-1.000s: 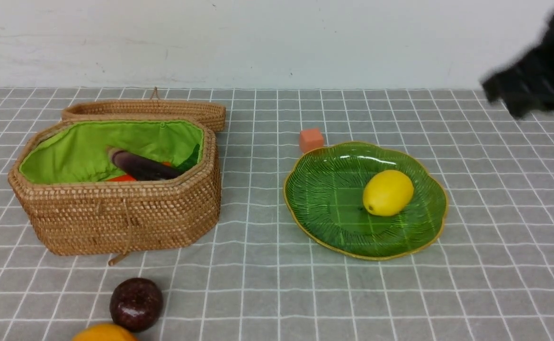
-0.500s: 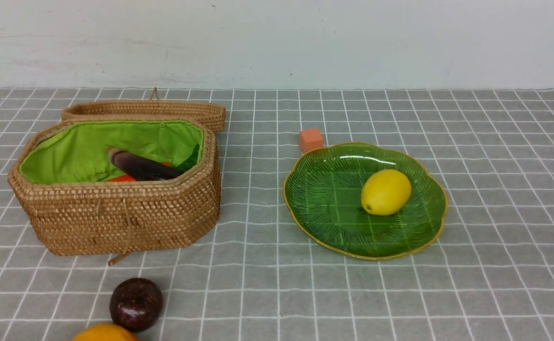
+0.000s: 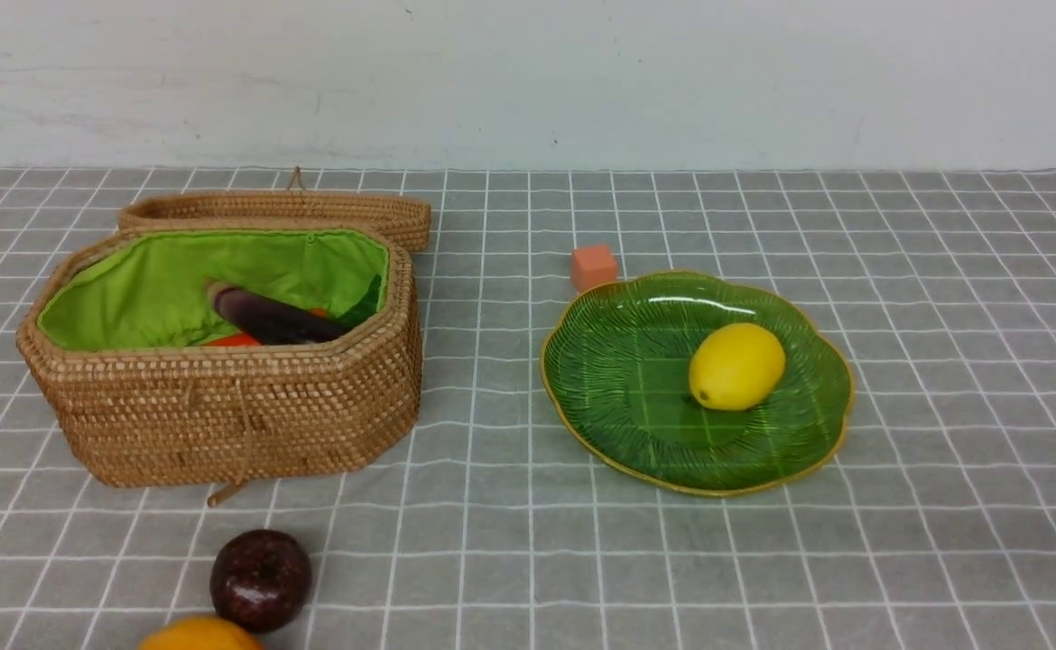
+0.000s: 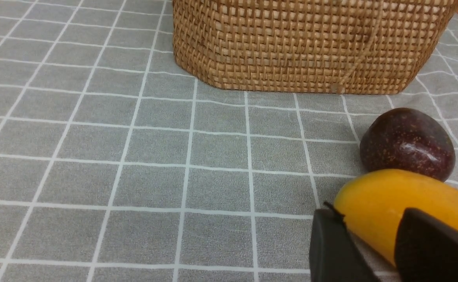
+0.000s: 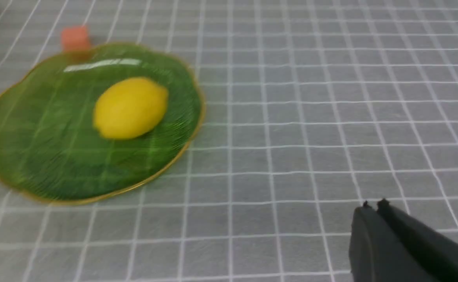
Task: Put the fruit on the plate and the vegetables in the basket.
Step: Grab the mango with your left arm and place it on the right plate
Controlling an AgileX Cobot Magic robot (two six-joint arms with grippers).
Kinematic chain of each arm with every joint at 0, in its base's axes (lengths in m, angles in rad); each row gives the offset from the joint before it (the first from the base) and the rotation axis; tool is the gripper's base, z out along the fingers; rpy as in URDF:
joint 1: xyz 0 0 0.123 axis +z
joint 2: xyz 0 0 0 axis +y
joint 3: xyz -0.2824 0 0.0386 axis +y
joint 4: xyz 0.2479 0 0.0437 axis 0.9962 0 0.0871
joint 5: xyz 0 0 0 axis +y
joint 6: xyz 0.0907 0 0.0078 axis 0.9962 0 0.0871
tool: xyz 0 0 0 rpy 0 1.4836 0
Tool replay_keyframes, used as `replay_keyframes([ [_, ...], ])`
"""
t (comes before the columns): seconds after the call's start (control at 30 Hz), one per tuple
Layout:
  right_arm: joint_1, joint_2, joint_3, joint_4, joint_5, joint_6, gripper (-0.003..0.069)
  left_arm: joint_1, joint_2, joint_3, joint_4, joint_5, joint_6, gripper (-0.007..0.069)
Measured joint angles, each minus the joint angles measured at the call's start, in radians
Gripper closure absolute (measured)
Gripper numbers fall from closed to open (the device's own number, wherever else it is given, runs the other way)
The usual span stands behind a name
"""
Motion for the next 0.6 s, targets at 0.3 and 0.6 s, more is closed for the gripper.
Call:
replay_keyframes([
  [0.3,-0.079,-0.434,0.454,-0.006,-0.098,0.0,0.0645,0.0,0.0,0.0,0.0,0.0,0.0,0.0386],
  [0.6,-0.084,-0.474,0.475,-0.007,-0.102,0.0,0.0638,0.0,0.0,0.0,0.0,0.001,0.0,0.0386],
])
